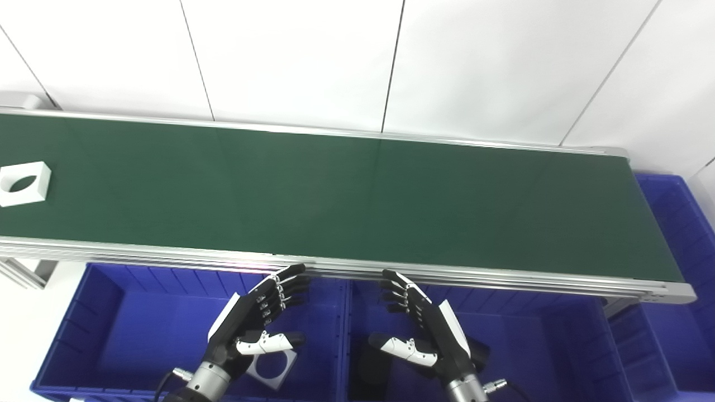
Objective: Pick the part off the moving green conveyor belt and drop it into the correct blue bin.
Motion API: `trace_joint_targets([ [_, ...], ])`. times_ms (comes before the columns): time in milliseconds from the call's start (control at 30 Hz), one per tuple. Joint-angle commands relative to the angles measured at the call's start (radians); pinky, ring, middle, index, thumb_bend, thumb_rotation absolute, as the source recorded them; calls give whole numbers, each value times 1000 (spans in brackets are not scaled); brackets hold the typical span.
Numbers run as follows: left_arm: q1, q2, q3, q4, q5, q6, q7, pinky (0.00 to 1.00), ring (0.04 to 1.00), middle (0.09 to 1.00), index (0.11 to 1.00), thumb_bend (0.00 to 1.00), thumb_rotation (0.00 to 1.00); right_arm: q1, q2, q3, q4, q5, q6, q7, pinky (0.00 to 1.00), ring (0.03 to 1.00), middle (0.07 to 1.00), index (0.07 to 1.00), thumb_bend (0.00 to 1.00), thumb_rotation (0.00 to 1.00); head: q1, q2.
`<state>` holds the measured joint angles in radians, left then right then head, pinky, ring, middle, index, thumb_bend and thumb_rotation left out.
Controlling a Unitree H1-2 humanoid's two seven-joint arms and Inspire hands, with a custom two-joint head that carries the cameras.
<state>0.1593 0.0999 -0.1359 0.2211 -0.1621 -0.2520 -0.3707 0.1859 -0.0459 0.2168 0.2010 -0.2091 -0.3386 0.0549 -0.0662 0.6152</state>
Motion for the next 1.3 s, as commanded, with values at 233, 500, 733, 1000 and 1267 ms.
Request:
trace_joint_targets([
  [233, -19, -11, -8, 8, -6, -43, -10, 802, 830, 817, 843, 1000, 275, -12, -14, -7, -12, 14, -75, -6, 730, 796, 840, 885, 715, 452, 128, -39],
  [500, -33, -27, -15, 64, 2, -84, -7, 802, 817, 805, 835, 1000, 271, -8, -30, -11, -13, 37, -78, 2, 740, 798, 843, 891, 691, 441, 212, -75],
  [733, -42, -34, -20, 94, 23, -110, 2, 807, 828, 816, 839, 1000, 291, -13, -39, -12, 2, 48, -105, 5, 739, 802, 846, 892, 632, 331, 247, -98],
  [1000, -54, -49, -20, 132, 27, -123, 5, 788, 811, 811, 832, 1000, 268, -30, -53, -14, 46, 36, -127, -7, 718, 789, 837, 891, 611, 301, 326, -153],
  [1267, -71, -50, -23, 178, 33, -174, 1, 758, 793, 805, 830, 1000, 252, -33, -52, -19, 64, 45, -128, -5, 742, 798, 845, 896, 607, 306, 354, -184],
])
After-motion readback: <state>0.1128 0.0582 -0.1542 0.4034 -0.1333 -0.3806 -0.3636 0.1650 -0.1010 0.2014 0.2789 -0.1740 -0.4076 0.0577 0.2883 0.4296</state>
